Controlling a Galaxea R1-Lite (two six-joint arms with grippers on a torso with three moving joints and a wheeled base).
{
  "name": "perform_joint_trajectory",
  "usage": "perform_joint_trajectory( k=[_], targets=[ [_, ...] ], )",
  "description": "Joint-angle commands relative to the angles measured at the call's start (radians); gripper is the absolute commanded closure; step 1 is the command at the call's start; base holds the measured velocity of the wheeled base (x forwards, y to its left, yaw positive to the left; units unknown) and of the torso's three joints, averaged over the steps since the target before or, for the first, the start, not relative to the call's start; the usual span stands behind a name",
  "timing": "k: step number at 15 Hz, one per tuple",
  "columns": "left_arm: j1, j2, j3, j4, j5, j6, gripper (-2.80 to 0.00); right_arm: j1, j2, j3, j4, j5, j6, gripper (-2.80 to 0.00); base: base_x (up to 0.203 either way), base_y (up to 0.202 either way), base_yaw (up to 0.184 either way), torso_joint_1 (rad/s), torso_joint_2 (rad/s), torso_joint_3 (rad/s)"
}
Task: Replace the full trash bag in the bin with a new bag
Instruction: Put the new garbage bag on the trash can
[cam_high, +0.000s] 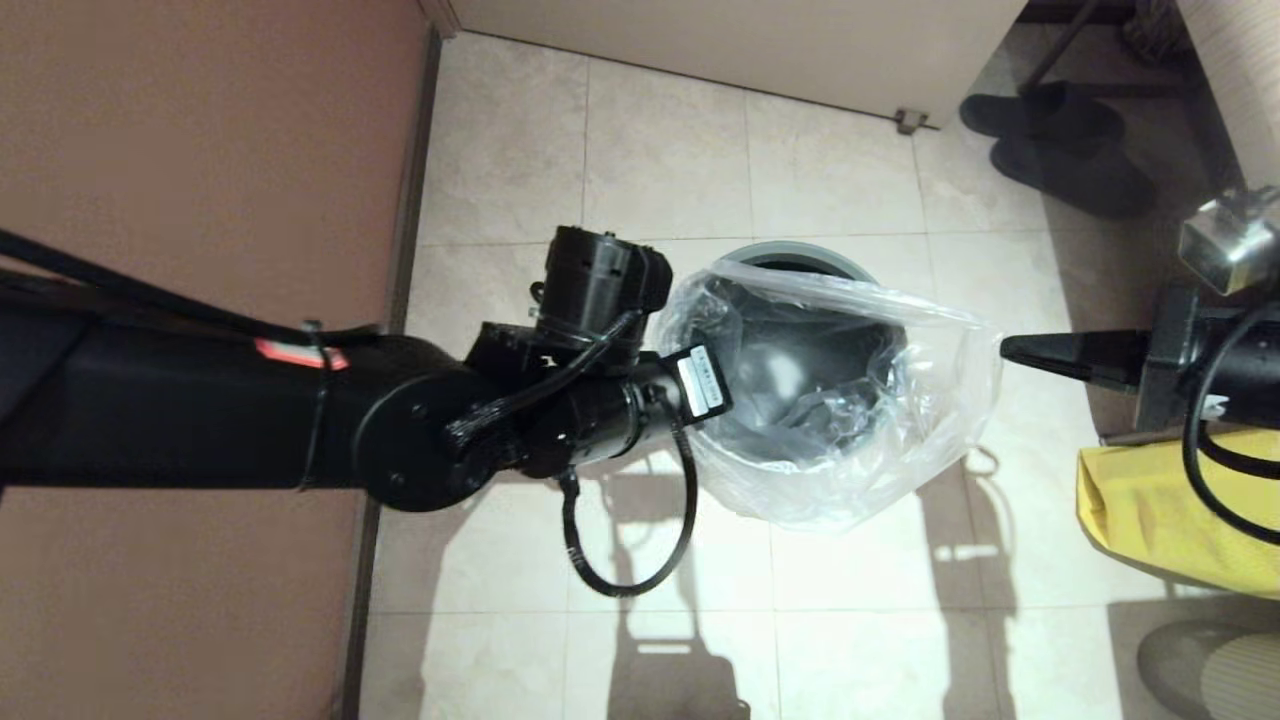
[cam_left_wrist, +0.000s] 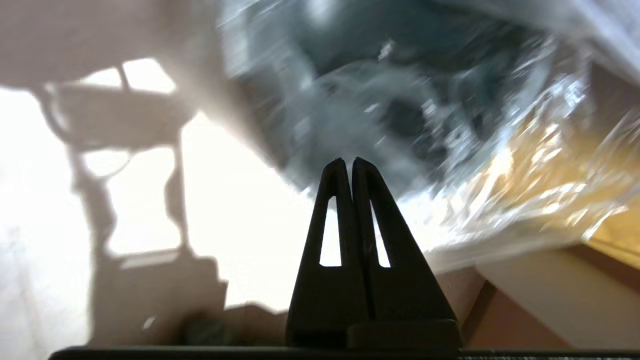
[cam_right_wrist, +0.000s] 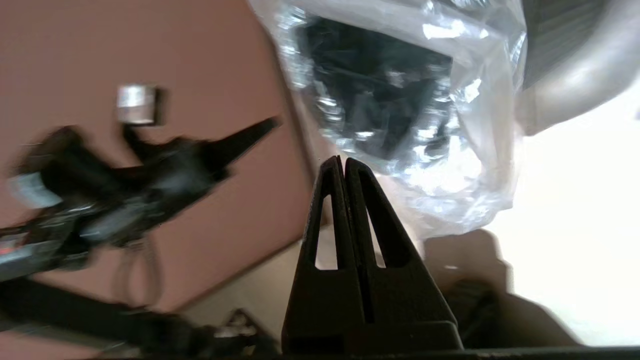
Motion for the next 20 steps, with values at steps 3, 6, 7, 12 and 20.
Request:
perform_joint_trajectory(
  k=[3,6,7,12,20],
  targets=[
    [0.038,-0.211,0.200,-0.005,0.002,-0.018,0.00,0.090,0.129,-0.011,0.001,-0.174,-0.104,0.00,0.000,0.000,0.000,0.000,0.00,0.000],
    [0.084,-0.305,0.279,-0.004,0.011,-0.018,0.00,0.113,0.197,-0.041,-0.002,-0.248,-0.160,0.00,0.000,0.000,0.000,0.000,0.00,0.000],
    [0.097,-0.321,0.291,-0.005,0.021,-0.020,0.00,0.127,0.224,-0.048,-0.002,-0.281,-0.174,0.00,0.000,0.000,0.000,0.000,0.00,0.000],
    [0.111,-0.335,0.315,-0.006,0.019,-0.027,0.00,0.136,0.333,-0.158,-0.009,-0.325,-0.215,0.00,0.000,0.000,0.000,0.000,0.00,0.000],
    [0.105,-0.245,0.290,-0.042,0.002,-0.024,0.00,0.122,0.379,-0.292,-0.007,-0.331,-0.225,0.00,0.000,0.000,0.000,0.000,0.00,0.000]
  ],
)
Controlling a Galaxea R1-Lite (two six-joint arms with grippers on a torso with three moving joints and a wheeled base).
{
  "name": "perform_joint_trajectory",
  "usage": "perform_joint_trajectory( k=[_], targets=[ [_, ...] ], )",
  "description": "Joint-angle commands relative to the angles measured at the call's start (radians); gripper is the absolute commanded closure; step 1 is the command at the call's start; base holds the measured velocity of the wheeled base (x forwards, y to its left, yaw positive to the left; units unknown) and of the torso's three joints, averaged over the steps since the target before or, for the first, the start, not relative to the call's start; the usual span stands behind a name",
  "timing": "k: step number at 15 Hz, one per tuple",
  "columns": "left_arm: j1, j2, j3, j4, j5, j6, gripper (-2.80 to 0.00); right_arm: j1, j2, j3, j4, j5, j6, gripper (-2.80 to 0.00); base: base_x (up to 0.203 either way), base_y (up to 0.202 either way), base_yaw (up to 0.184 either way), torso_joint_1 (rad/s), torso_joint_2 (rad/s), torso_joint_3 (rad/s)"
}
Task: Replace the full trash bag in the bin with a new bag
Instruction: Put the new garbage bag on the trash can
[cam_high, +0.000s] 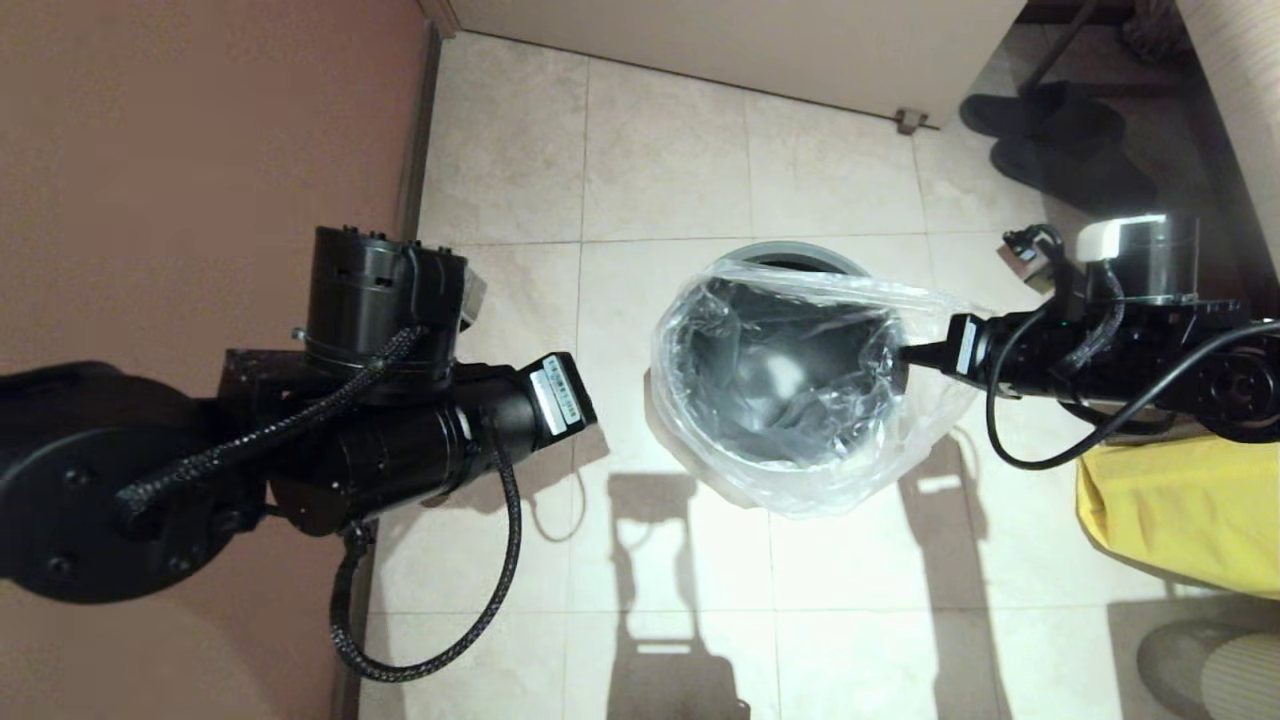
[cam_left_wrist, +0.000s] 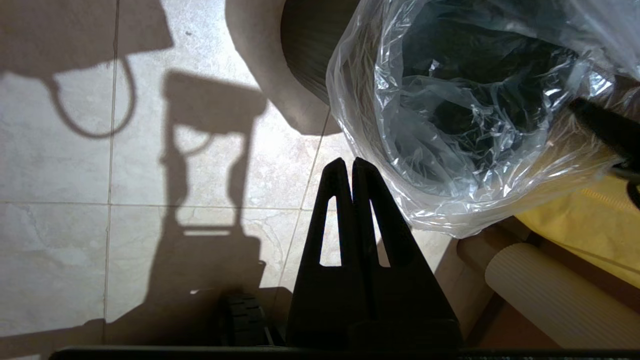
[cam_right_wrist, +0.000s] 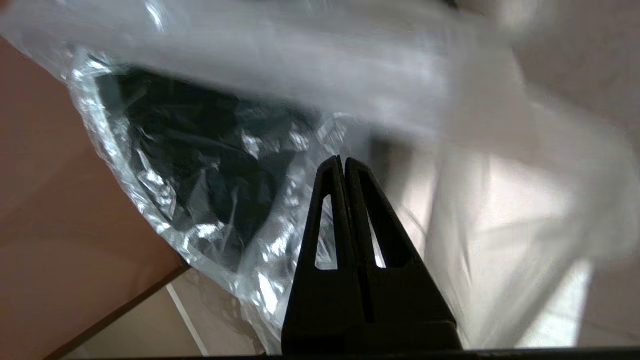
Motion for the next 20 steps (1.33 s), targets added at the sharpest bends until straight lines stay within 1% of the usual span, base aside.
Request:
perform_joint_trajectory(
  k=[1,2,4,6,10,13,18,20],
  targets=[
    [-0.001,0.028,0.000,-0.002,0.002,-0.004,0.00,0.002,0.014,-0.040,0.002,0.008,0.007,0.00,0.000,0.000,0.000,0.000,0.00,0.000],
    [-0.004,0.032,0.000,-0.002,0.002,-0.006,0.00,0.003,0.015,-0.049,0.005,0.012,0.027,0.00,0.000,0.000,0.000,0.000,0.00,0.000],
    [-0.004,0.038,0.001,-0.002,0.001,-0.006,0.00,0.003,0.018,-0.057,0.000,0.015,0.035,0.00,0.000,0.000,0.000,0.000,0.00,0.000],
    [-0.007,0.046,0.001,-0.008,0.001,-0.005,0.00,0.002,0.058,-0.127,0.003,0.015,0.042,0.00,0.000,0.000,0.000,0.000,0.00,0.000],
    [-0.015,0.038,0.009,-0.016,0.002,-0.006,0.00,0.003,0.156,-0.300,0.007,0.016,0.089,0.00,0.000,0.000,0.000,0.000,0.00,0.000],
    [-0.015,0.036,0.019,-0.020,0.001,-0.006,0.00,0.003,0.238,-0.398,0.007,0.015,0.095,0.00,0.000,0.000,0.000,0.000,0.00,0.000],
    [-0.015,0.032,0.032,-0.040,0.002,-0.006,0.00,-0.001,0.302,-0.468,-0.001,0.009,0.101,0.00,0.000,0.000,0.000,0.000,0.00,0.000],
    [-0.015,0.032,0.032,-0.042,0.001,-0.006,0.00,-0.001,0.270,-0.461,0.001,0.011,0.119,0.00,0.000,0.000,0.000,0.000,0.00,0.000]
  ],
)
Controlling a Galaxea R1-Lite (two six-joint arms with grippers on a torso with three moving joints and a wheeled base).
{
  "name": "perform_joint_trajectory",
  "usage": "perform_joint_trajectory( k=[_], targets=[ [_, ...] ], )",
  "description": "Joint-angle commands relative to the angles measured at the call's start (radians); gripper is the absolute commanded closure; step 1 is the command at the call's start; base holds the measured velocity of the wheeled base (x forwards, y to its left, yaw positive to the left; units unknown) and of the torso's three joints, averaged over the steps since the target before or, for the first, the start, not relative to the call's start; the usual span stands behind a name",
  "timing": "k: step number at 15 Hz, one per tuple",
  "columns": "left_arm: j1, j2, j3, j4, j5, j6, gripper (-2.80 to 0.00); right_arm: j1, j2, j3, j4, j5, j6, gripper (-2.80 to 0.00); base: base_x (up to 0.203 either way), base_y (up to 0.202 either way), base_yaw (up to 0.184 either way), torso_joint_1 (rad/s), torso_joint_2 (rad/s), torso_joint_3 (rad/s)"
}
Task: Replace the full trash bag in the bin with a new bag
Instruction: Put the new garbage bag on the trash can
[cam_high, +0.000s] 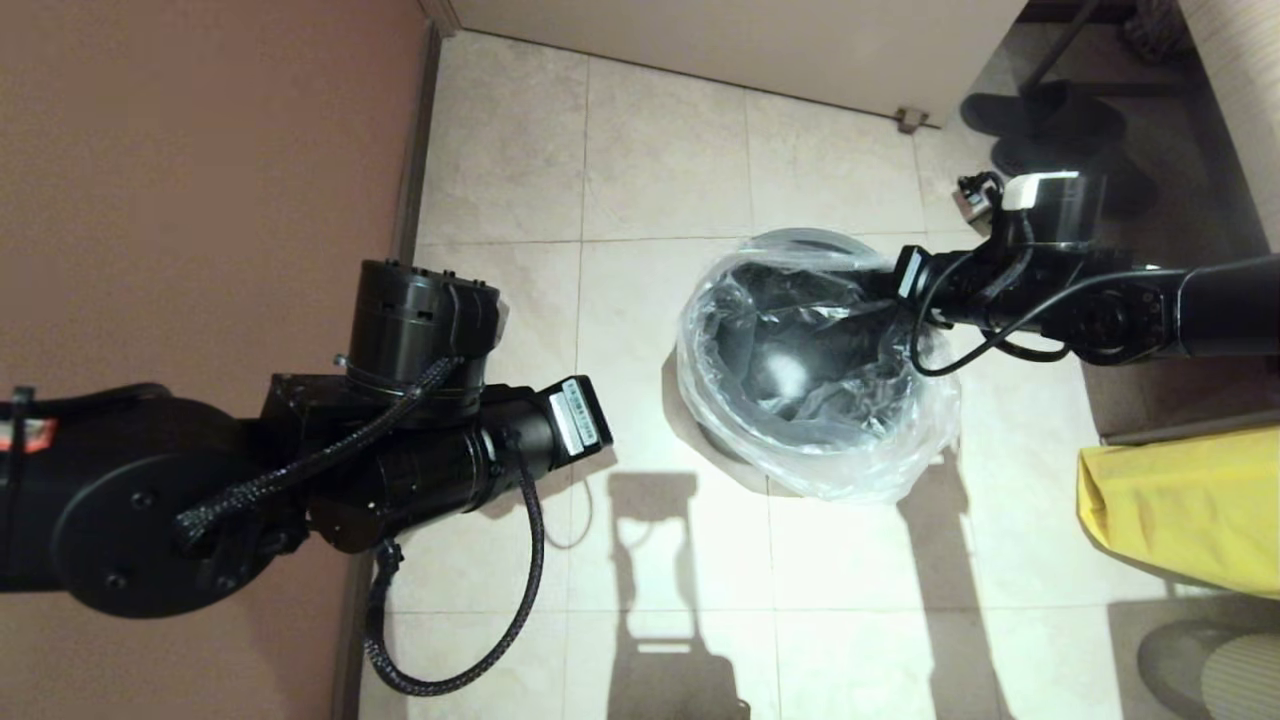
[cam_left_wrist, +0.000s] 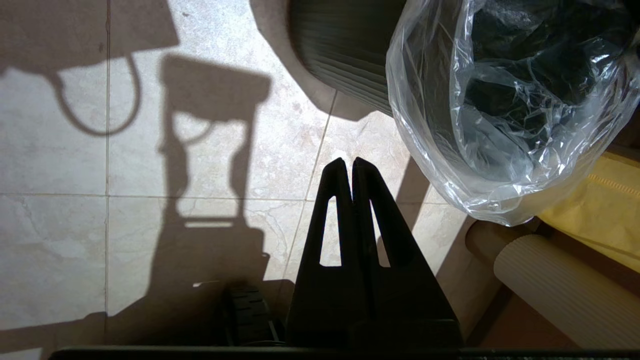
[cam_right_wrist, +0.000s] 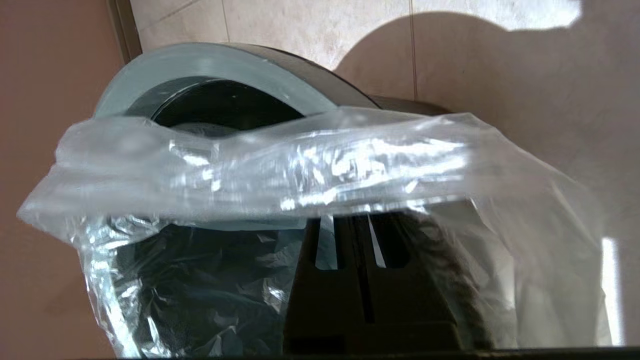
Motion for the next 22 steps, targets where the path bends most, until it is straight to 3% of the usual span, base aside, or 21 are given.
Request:
perform_joint_trajectory(
  k=[1,8,14,22],
  targets=[
    [-0.001,0.002,0.000,-0.002,0.002,-0.005,0.00,0.000,-0.035,0.003,-0.001,0.006,0.024,0.00,0.000,0.000,0.000,0.000,0.00,0.000],
    [-0.015,0.005,0.000,-0.002,0.002,-0.008,0.00,0.004,-0.177,0.079,0.039,0.039,0.038,0.00,0.000,0.000,0.000,0.000,0.00,0.000],
    [-0.020,0.008,0.000,-0.002,0.002,-0.007,0.00,0.001,-0.076,-0.037,0.039,0.034,0.035,0.00,0.000,0.000,0.000,0.000,0.00,0.000],
    [-0.018,0.003,0.008,-0.005,-0.009,-0.010,0.00,-0.026,0.052,-0.074,0.015,0.013,0.008,0.00,0.000,0.000,0.000,0.000,0.00,0.000]
  ],
)
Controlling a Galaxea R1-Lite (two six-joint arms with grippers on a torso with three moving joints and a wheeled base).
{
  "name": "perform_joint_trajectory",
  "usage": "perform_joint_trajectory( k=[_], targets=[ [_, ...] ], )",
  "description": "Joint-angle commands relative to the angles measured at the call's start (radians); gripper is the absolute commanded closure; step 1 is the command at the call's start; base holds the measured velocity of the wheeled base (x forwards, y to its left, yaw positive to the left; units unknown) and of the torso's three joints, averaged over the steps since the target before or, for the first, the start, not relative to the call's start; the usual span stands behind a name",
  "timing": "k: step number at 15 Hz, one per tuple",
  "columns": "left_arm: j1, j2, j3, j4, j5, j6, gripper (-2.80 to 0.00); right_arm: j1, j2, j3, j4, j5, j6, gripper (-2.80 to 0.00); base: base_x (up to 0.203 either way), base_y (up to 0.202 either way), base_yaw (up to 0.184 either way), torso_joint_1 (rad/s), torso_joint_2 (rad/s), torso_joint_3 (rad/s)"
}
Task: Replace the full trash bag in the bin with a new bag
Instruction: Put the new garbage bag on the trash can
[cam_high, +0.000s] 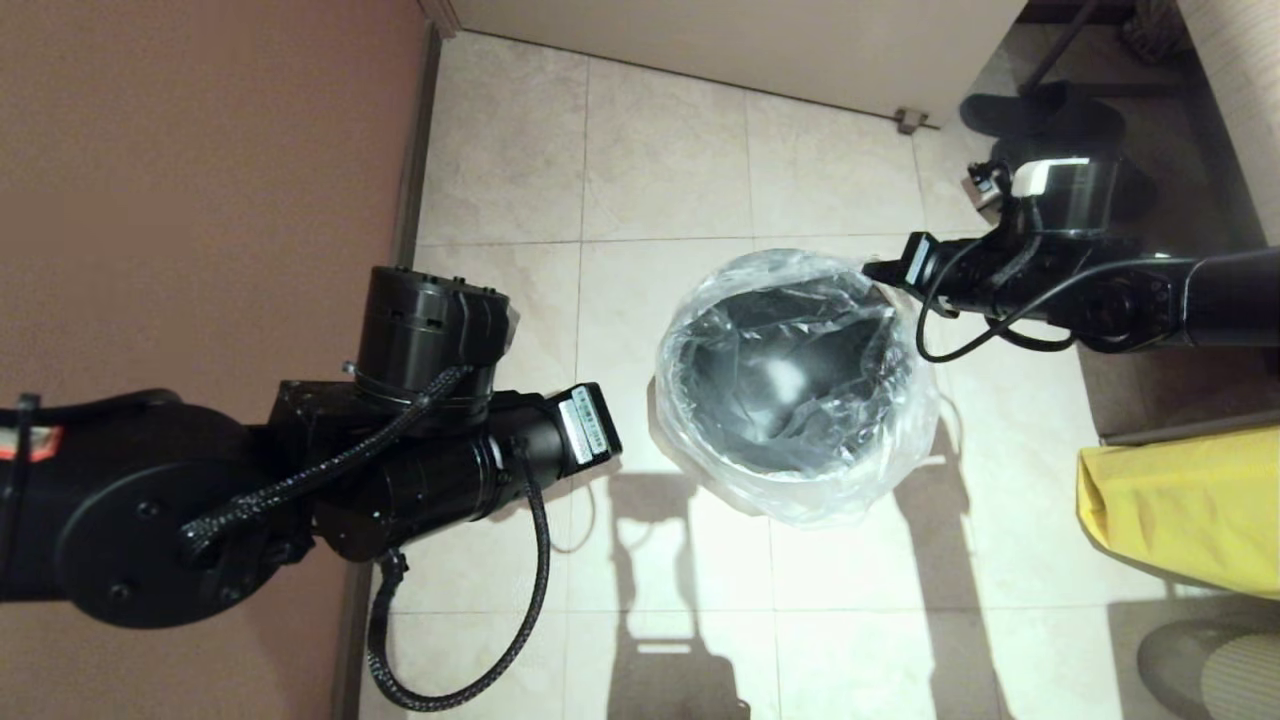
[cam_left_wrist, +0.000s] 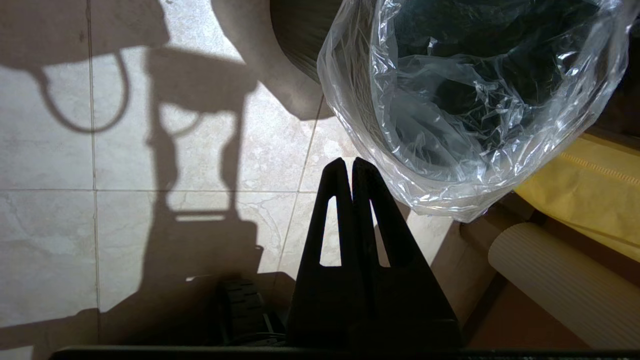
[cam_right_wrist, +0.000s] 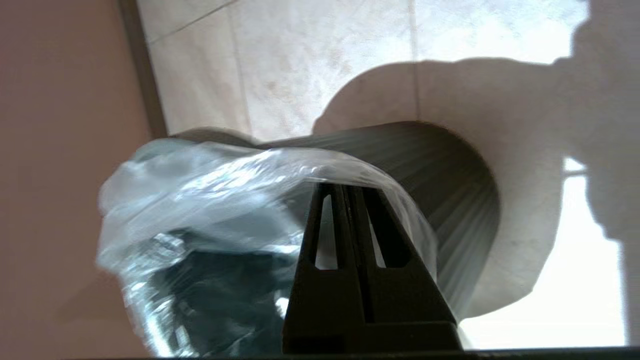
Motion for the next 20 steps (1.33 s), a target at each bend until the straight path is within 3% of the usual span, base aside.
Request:
perform_joint_trajectory(
  k=[1,11,15,20],
  targets=[
    [0.001,-0.001,0.004,-0.002,0.002,-0.004,0.00,-0.016,0.034,-0.016,-0.010,-0.001,0.001,0.00,0.000,0.000,0.000,0.000,0.00,0.000],
    [-0.002,-0.004,0.007,-0.014,0.002,-0.004,0.00,-0.032,-0.010,-0.011,0.023,-0.003,-0.028,0.00,0.000,0.000,0.000,0.000,0.00,0.000],
    [-0.004,-0.001,0.001,-0.014,0.002,-0.001,0.00,-0.075,-0.085,-0.004,0.073,0.001,-0.014,0.00,0.000,0.000,0.000,0.000,0.00,0.000],
    [-0.004,-0.002,0.015,-0.013,0.004,-0.001,0.00,-0.117,-0.191,0.092,0.082,0.025,0.021,0.00,0.000,0.000,0.000,0.000,0.00,0.000]
  ],
)
